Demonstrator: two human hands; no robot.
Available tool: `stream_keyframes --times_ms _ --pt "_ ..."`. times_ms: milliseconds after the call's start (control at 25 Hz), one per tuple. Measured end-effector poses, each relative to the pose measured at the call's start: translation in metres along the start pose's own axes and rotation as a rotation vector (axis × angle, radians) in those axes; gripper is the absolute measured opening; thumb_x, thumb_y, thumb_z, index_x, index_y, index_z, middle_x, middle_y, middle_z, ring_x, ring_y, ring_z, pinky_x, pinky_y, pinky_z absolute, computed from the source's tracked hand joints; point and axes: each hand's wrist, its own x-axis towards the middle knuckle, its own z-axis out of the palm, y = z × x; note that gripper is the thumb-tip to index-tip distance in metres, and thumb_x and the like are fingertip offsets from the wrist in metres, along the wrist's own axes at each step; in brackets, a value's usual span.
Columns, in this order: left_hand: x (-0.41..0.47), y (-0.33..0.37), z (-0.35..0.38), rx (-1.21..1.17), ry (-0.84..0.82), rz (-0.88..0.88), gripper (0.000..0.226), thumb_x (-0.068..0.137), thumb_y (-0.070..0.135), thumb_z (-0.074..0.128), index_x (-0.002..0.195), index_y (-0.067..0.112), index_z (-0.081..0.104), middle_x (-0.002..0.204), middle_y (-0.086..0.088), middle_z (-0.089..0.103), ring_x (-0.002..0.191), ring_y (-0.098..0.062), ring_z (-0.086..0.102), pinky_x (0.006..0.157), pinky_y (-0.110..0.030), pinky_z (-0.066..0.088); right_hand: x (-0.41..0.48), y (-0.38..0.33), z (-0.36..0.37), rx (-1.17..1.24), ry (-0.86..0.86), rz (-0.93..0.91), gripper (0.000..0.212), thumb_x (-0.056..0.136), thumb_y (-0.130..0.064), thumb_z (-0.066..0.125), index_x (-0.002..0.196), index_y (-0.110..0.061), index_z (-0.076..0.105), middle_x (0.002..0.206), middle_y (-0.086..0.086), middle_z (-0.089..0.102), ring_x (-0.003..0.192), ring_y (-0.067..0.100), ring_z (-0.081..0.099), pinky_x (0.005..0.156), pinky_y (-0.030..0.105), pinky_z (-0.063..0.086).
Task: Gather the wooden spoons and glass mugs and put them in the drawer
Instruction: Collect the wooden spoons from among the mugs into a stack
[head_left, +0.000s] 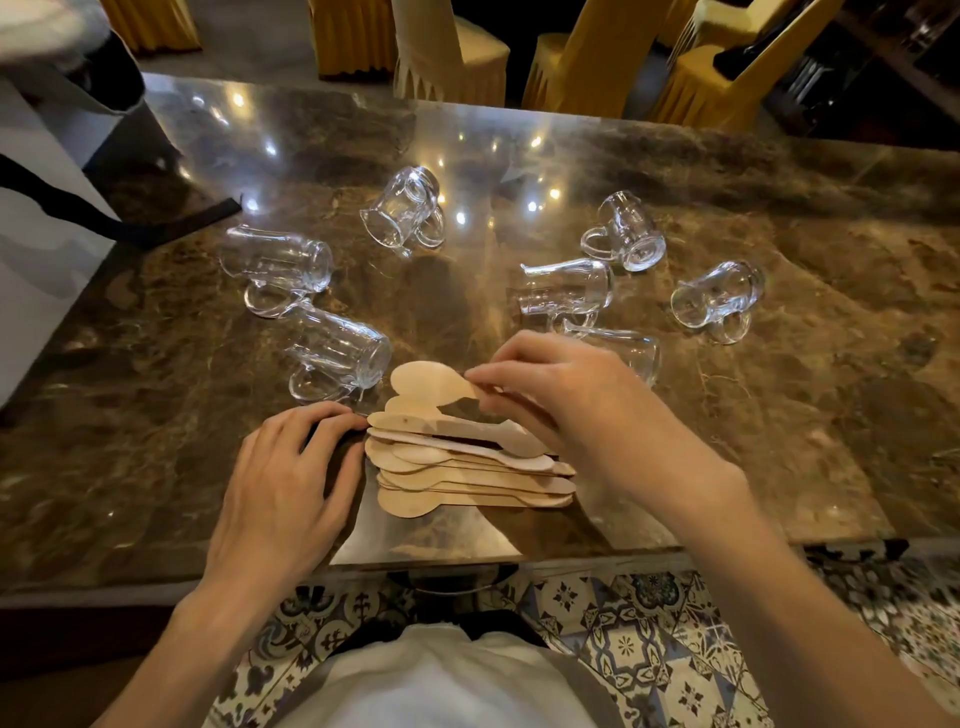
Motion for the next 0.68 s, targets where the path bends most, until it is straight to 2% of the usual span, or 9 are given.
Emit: stream_keyframes --times_ms 240,440,680 --pt "-0.002 0.002 -0.004 -0.013 -0.009 -0.005 0.039 0.089 0.037 0.038 0.114 0.017 0.06 0.116 -0.001 0.059 0.108 -0.018 0.05 0.091 -0.034 0.037 -0.009 -0.006 0.038 -0.047 -0.101 0.022 0.028 0.097 -0.033 0.046 0.117 -0.026 0.065 0.107 -0.005 0.065 0.093 0.015 0.059 0.08 0.028 0.042" --pt "-0.002 0.002 -0.004 -0.018 -0.009 -0.01 0.037 0.089 0.036 0.04 0.114 0.017 0.06 0.116 0.0 0.059 0.108 -0.017 0.049 0.091 -0.031 0.036 -0.014 -0.007 0.055 -0.09 -0.127 0.011 0.03 0.099 -0.033 0.042 0.119 -0.025 0.063 0.112 -0.004 0.063 0.098 0.017 0.056 0.083 0.031 0.044" --pt "-0.002 0.002 -0.004 -0.026 -0.021 -0.014 0.038 0.089 0.037 0.04 0.114 0.017 0.061 0.117 0.0 0.059 0.108 -0.018 0.051 0.091 -0.033 0.037 -0.015 -0.006 0.058 -0.087 -0.079 0.002 0.026 0.097 -0.032 0.049 0.115 -0.025 0.066 0.108 -0.003 0.065 0.092 0.017 0.058 0.077 0.03 0.046"
